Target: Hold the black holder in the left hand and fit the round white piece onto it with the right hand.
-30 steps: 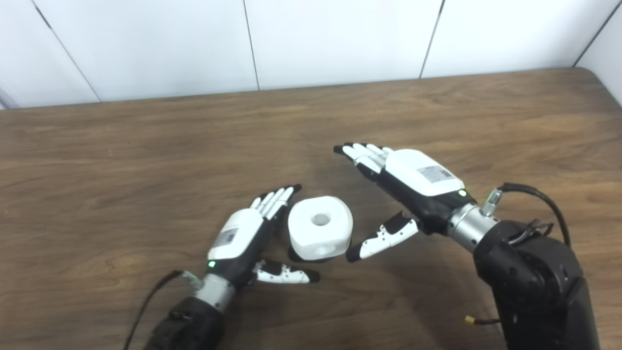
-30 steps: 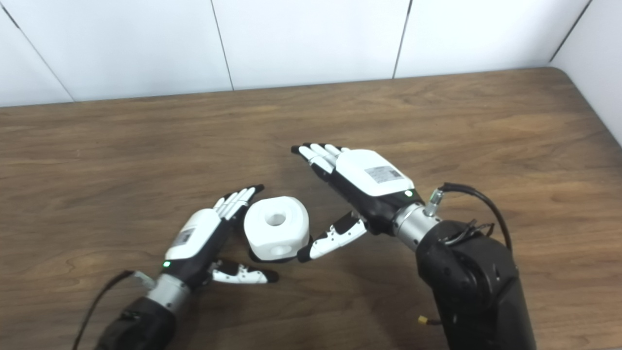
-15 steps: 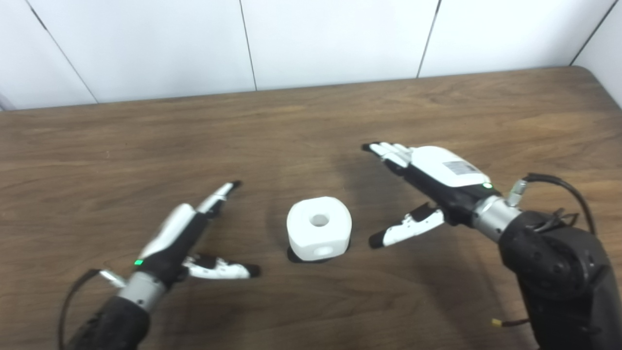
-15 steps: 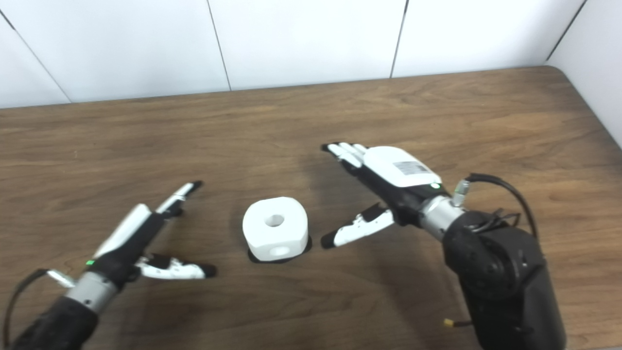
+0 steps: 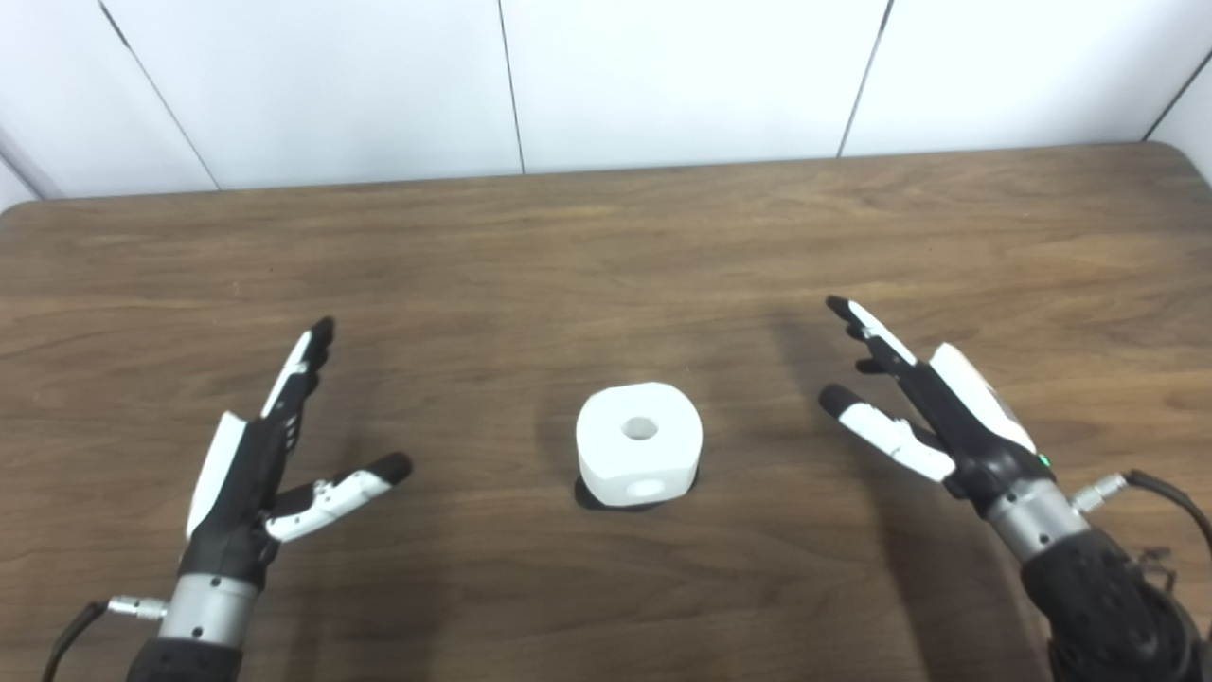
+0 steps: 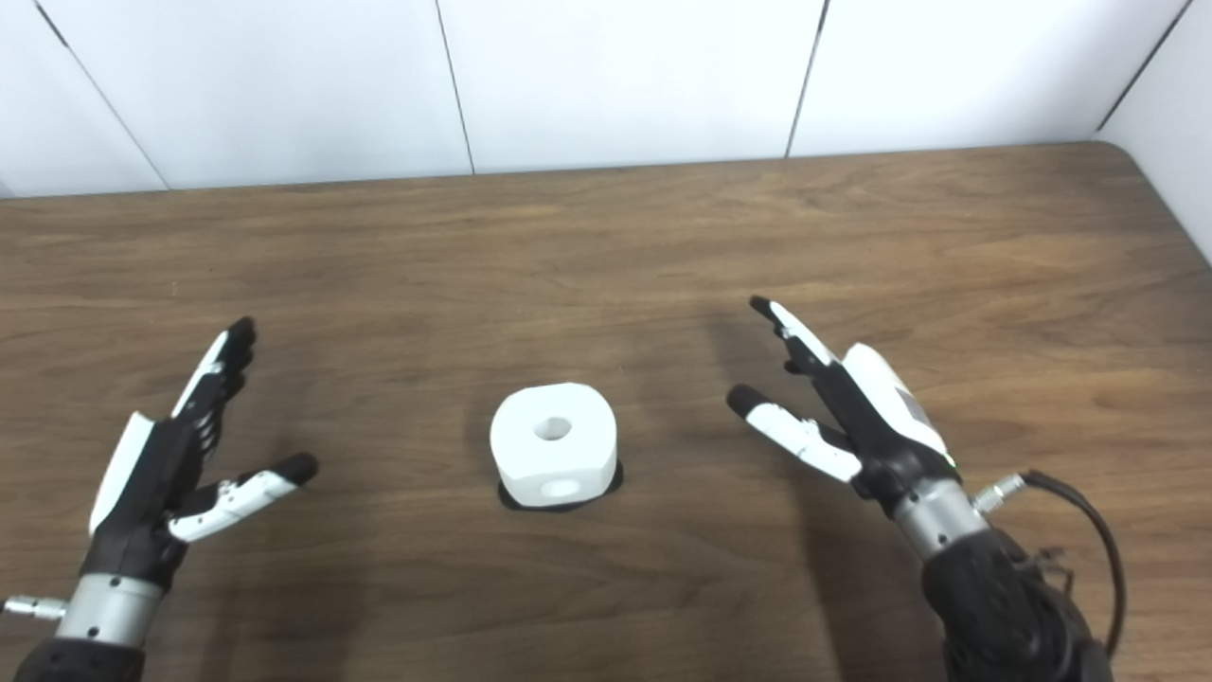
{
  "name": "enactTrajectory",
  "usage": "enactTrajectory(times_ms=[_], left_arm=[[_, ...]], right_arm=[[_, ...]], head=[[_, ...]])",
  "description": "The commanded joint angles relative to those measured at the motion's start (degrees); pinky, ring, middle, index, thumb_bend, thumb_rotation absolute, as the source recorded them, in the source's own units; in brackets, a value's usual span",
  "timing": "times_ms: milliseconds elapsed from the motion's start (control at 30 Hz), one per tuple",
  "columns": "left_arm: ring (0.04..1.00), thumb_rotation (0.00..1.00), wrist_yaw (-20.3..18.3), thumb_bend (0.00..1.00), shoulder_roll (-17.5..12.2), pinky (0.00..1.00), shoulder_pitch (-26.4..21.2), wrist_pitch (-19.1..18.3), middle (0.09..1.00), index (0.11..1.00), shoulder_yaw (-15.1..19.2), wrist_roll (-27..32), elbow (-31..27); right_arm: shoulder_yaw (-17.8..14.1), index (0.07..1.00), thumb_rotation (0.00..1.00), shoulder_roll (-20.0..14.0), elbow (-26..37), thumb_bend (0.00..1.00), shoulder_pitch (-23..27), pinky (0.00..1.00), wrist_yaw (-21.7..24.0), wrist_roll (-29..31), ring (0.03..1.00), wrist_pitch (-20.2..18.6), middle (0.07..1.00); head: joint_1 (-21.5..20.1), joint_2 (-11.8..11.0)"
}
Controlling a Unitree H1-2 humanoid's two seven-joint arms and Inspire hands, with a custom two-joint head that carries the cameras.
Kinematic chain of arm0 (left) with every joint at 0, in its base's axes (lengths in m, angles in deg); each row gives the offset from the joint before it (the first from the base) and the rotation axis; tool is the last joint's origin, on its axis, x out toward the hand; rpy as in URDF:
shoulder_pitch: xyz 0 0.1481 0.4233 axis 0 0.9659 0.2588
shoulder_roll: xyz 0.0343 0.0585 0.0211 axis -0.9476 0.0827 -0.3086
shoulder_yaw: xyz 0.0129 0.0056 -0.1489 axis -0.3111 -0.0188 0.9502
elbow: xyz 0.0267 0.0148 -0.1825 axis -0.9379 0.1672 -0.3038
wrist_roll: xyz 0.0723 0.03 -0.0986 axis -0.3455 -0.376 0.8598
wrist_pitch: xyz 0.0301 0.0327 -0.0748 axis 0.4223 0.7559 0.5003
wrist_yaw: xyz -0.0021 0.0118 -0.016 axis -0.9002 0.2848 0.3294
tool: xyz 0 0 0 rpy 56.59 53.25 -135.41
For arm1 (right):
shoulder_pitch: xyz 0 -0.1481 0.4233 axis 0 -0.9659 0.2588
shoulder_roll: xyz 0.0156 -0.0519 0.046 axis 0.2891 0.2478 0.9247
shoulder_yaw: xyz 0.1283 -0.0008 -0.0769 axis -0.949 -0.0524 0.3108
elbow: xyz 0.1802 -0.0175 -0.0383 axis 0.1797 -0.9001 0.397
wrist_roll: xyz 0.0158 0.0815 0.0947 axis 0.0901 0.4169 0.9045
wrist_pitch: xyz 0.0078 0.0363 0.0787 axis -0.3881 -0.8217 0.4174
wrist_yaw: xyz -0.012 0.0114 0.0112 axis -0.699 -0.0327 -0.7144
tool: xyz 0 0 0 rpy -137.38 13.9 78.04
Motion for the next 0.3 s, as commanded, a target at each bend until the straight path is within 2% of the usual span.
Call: enactTrajectory(times_ms=[0,33,267], left_arm=[[1.000,0.62,2.6,0.98,0.4,0.99,0.1,5.2,1.000,1.000,0.8,0.5,0.3],[1.000,0.66,3.3,0.95,0.7,0.98,0.6,6.3,1.000,1.000,0.9,0.4,0.8],[0.999,0.71,5.6,0.84,2.2,0.96,2.4,10.0,1.000,1.000,1.6,0.7,3.9]], right_arm=[[-1.1,0.976,1.00,0.1,0.6,0.57,-0.8,0.85,-4.2,3.2,0.937,3.9,0.972],[-1.4,0.980,1.00,0.5,0.2,0.57,-1.7,0.86,-5.2,4.5,0.940,4.4,0.976],[-2.1,0.988,1.00,3.2,-1.8,0.53,-5.9,0.85,-10.9,11.6,0.952,7.0,0.992]], head=[[0.0,0.0],[0.0,0.0],[-1.0,0.0]])
